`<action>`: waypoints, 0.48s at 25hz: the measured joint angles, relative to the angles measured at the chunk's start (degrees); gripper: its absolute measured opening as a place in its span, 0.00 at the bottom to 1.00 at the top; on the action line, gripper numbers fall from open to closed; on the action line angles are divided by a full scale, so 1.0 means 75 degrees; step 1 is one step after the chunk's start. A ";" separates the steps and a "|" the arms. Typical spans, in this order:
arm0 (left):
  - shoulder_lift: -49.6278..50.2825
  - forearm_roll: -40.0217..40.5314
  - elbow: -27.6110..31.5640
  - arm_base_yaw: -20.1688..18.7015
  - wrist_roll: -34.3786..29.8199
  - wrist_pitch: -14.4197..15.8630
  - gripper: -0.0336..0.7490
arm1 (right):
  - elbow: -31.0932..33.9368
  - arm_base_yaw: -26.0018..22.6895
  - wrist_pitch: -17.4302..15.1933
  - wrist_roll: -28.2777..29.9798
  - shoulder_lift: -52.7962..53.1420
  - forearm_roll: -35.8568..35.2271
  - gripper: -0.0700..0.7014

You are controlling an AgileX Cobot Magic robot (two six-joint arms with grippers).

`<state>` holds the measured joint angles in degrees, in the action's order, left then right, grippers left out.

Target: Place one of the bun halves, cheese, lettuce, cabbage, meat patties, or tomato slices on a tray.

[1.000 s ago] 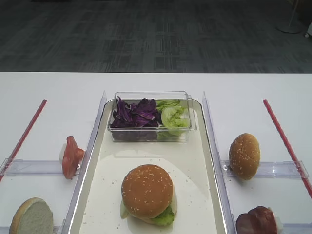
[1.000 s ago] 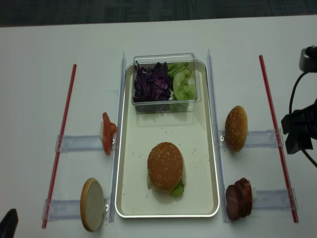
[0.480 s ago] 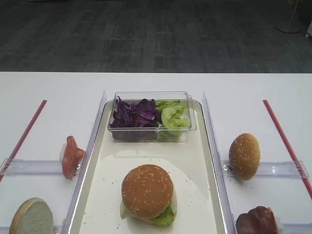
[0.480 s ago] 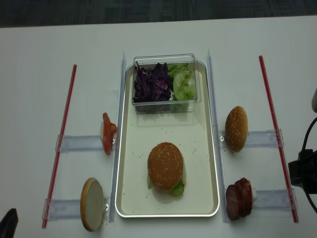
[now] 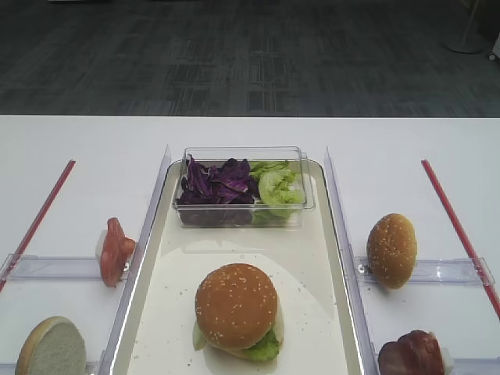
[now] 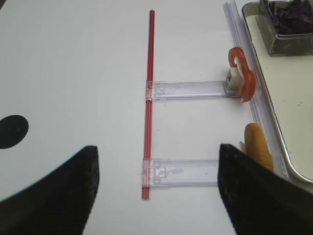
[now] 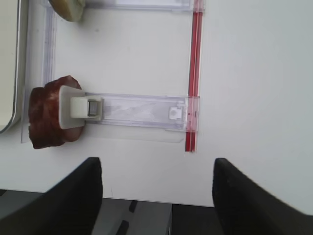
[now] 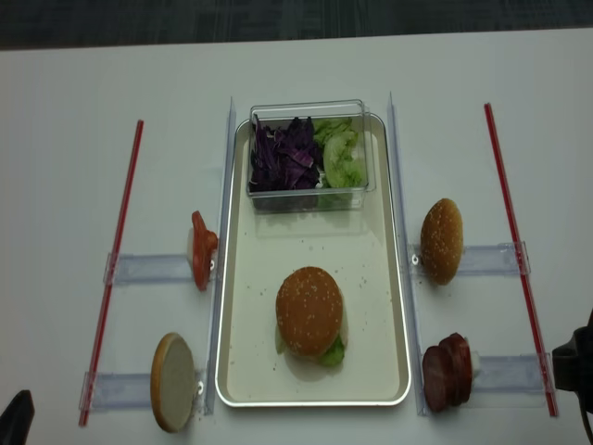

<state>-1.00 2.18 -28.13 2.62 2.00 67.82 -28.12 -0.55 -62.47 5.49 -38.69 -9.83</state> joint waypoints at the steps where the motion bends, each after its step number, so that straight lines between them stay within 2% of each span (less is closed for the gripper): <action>1: 0.0000 0.0000 0.0000 0.0000 0.0000 0.0000 0.65 | 0.0000 0.0000 -0.0039 0.0000 0.0177 0.0014 0.75; 12: 0.0000 0.0000 0.0000 0.0000 0.0000 0.0000 0.65 | 0.0008 0.0000 -0.0223 0.0029 0.2155 0.0087 0.74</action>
<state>-1.00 2.18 -28.13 2.62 2.00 67.82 -28.06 -0.55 -64.14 5.70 -22.53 -9.18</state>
